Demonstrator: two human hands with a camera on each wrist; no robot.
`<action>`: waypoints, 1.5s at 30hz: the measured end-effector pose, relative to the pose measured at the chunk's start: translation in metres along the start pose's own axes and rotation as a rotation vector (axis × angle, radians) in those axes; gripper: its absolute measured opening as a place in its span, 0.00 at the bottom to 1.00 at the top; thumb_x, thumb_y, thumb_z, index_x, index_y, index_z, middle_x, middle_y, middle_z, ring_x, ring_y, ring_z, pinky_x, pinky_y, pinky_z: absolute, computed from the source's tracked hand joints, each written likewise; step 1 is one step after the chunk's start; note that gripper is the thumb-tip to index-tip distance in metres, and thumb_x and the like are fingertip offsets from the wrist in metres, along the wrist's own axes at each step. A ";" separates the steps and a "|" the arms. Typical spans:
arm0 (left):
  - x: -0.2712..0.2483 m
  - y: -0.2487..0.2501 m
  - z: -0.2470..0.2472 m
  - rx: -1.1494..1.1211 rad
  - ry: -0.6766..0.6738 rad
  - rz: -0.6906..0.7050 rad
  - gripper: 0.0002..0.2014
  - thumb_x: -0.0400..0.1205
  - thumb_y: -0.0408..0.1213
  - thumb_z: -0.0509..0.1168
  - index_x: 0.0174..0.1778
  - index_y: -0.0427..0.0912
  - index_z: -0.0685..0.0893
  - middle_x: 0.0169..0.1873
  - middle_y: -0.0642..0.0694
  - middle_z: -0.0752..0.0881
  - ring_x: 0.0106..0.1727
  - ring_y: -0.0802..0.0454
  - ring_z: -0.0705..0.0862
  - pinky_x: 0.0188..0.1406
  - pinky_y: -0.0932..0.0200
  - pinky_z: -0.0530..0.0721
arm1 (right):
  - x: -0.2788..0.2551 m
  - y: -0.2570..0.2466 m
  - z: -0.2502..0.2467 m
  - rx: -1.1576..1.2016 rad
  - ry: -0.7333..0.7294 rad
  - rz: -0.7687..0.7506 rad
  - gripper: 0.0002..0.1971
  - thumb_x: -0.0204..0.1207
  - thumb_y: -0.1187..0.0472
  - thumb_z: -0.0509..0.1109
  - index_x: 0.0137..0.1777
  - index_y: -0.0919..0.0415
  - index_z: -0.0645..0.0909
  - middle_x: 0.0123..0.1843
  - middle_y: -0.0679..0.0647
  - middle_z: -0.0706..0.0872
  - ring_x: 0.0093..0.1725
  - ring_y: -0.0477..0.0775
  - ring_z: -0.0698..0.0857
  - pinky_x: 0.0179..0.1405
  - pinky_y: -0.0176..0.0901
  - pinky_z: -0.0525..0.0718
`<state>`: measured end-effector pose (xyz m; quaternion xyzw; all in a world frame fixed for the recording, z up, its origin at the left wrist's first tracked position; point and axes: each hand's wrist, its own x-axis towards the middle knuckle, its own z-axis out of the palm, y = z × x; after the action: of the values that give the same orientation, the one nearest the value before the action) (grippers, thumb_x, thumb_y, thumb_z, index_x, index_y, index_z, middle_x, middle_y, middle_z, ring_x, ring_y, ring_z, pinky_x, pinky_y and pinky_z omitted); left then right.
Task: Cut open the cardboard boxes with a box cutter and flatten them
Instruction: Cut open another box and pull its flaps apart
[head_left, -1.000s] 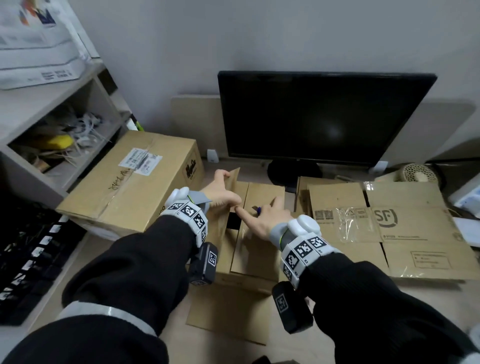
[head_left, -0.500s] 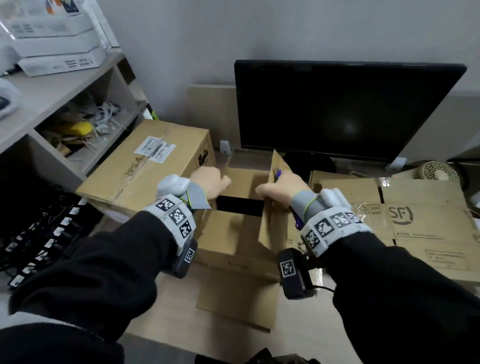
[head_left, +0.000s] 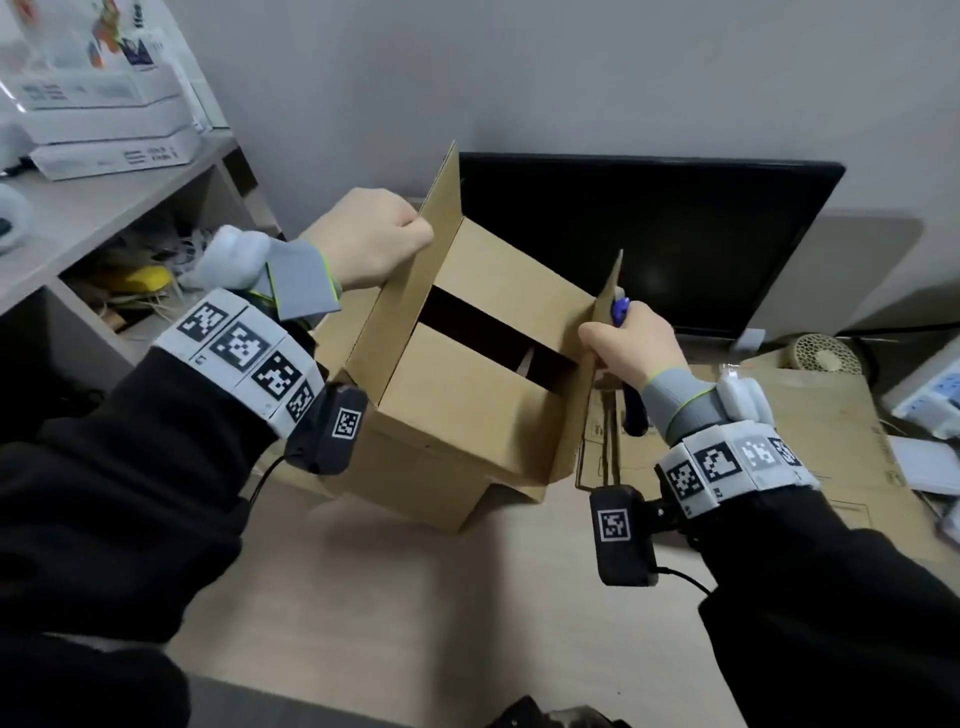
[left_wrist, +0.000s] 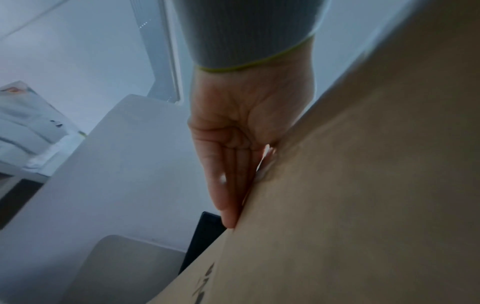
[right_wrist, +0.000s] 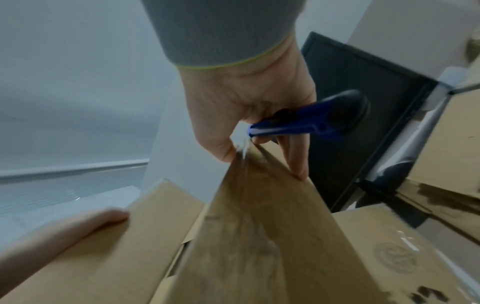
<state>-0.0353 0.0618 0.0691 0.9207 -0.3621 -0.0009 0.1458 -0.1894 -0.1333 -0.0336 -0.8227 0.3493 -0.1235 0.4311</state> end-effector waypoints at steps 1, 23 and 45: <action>-0.001 0.005 -0.002 -0.010 0.006 0.017 0.18 0.82 0.38 0.54 0.26 0.39 0.62 0.25 0.42 0.67 0.30 0.46 0.64 0.30 0.52 0.63 | 0.003 0.007 -0.003 0.046 0.023 0.036 0.12 0.73 0.56 0.67 0.51 0.63 0.74 0.39 0.52 0.77 0.34 0.50 0.78 0.25 0.37 0.73; -0.048 0.072 -0.006 -0.110 -0.054 0.488 0.19 0.85 0.35 0.54 0.27 0.42 0.60 0.23 0.47 0.66 0.25 0.52 0.62 0.27 0.57 0.61 | -0.044 0.046 -0.007 -0.553 0.205 0.288 0.41 0.63 0.48 0.83 0.69 0.66 0.66 0.67 0.62 0.72 0.68 0.64 0.75 0.62 0.55 0.75; -0.076 0.031 0.051 -0.393 0.095 0.578 0.11 0.73 0.38 0.66 0.48 0.48 0.91 0.46 0.58 0.88 0.54 0.57 0.85 0.58 0.49 0.82 | -0.108 0.032 0.090 0.072 0.471 0.358 0.49 0.56 0.46 0.84 0.70 0.65 0.60 0.69 0.59 0.70 0.69 0.60 0.72 0.69 0.50 0.73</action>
<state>-0.1174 0.0778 0.0206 0.7333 -0.5936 0.0136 0.3313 -0.2371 -0.0158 -0.1025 -0.6809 0.5747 -0.2454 0.3820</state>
